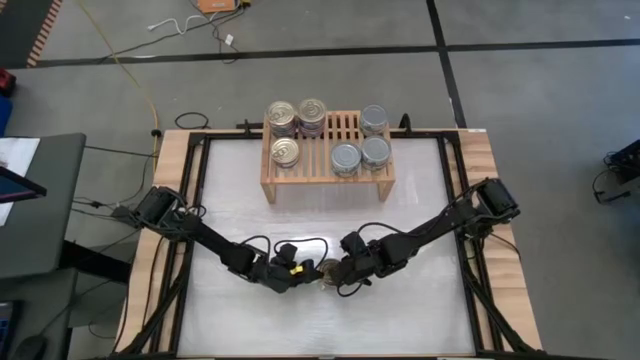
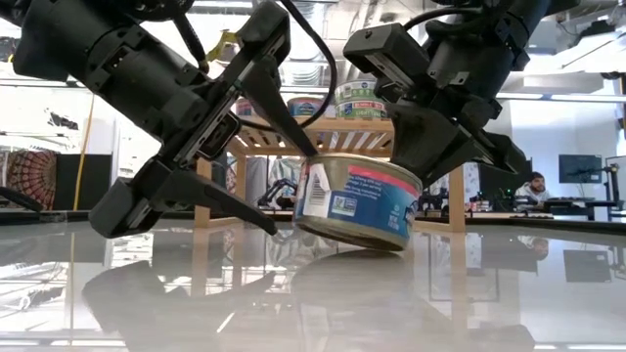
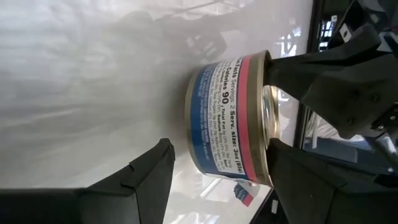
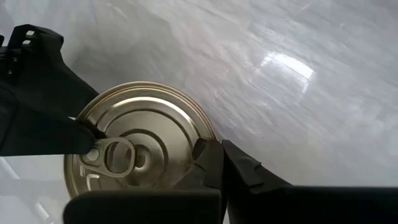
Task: Stack canned seafood by type on shelf
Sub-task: Stack the blue-pink tuna can on top of the other blue-pink tuna can on the shelf
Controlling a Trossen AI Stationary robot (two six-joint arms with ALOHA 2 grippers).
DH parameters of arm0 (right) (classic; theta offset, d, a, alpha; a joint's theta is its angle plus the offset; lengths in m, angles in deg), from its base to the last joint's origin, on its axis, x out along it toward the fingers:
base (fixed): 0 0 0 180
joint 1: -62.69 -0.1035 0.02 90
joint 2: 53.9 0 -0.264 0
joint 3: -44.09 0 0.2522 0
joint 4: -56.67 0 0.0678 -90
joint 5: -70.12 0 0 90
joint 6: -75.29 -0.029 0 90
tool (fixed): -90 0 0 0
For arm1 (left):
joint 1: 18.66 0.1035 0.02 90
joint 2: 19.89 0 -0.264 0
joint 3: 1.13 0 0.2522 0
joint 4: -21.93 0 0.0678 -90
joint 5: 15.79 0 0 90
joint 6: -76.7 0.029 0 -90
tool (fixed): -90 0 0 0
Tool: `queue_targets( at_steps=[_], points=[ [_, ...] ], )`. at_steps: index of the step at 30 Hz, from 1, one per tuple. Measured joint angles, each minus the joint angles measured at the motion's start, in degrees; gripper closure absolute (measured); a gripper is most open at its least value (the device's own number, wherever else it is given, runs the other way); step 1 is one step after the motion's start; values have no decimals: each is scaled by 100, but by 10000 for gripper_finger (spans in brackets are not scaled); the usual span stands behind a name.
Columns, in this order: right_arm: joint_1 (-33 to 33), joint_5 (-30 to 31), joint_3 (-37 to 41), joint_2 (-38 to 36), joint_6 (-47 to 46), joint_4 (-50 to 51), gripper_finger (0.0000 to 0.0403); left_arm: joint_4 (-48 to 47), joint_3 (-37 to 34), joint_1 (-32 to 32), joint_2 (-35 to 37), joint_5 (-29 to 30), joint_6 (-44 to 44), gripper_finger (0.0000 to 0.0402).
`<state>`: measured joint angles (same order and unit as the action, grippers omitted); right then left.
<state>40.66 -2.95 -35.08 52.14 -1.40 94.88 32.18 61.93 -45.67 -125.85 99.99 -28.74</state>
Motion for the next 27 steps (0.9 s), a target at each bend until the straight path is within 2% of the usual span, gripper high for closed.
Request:
queue_targets(
  at_steps=[8, 18, 23, 27],
  points=[
    [6, -3, 2, 5, -45, -4, 380, 110, 13, -101, -98, 377, -489, 158],
    [5, -79, 20, 29, -48, 97, 380, 2663, 232, -63, -1208, 317, -331, 157],
    [-12, -75, 24, 31, -89, 159, 379, 2763, 234, 69, -1209, 270, 47, 157],
    [-40, -52, 24, 31, -89, 179, 379, 2758, 236, 138, -1209, 54, -14, 157]
  ],
)
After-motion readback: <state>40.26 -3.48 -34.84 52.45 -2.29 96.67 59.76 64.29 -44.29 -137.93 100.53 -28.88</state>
